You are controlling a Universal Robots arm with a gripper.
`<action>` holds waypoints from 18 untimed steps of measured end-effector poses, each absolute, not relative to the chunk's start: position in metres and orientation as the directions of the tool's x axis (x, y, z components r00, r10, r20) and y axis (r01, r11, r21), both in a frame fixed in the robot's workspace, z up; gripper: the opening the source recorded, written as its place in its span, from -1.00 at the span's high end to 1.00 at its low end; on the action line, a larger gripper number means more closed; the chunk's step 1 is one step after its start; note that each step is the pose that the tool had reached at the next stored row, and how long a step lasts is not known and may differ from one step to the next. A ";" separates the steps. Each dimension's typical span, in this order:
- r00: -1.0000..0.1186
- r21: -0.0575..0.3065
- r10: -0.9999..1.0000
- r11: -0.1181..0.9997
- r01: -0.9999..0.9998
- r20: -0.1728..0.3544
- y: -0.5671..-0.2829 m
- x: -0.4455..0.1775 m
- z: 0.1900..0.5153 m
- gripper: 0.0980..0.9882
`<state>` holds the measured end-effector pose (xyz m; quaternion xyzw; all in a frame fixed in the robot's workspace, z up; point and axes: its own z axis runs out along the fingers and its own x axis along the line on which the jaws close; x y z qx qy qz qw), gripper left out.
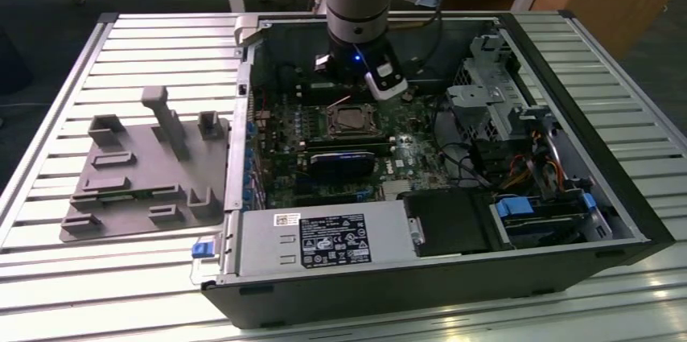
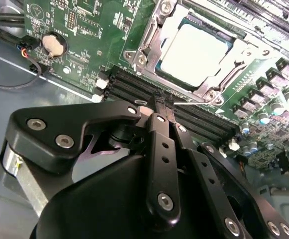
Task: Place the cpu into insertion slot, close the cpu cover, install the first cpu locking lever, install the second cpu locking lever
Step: 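Install the first cpu locking lever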
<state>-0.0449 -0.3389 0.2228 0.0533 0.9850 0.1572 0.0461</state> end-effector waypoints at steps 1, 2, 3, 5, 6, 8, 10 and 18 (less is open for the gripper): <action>-0.990 0.312 0.119 0.946 0.090 -0.075 -0.339 -0.045 0.222 0.99; -0.990 0.310 0.119 0.946 0.090 -0.075 -0.338 -0.046 0.222 0.99; -0.990 0.308 0.119 0.947 0.090 -0.076 -0.337 -0.046 0.221 0.99; -0.990 0.302 0.119 0.949 0.090 -0.076 -0.335 -0.046 0.220 0.99; -0.990 0.299 0.118 0.950 0.090 -0.077 -0.334 -0.046 0.219 0.99; -0.990 0.295 0.118 0.951 0.090 -0.077 -0.331 -0.046 0.218 0.99; -0.990 0.293 0.118 0.952 0.091 -0.078 -0.328 -0.046 0.218 0.99; -0.986 0.268 0.115 0.960 0.079 -0.120 -0.322 -0.050 0.216 0.99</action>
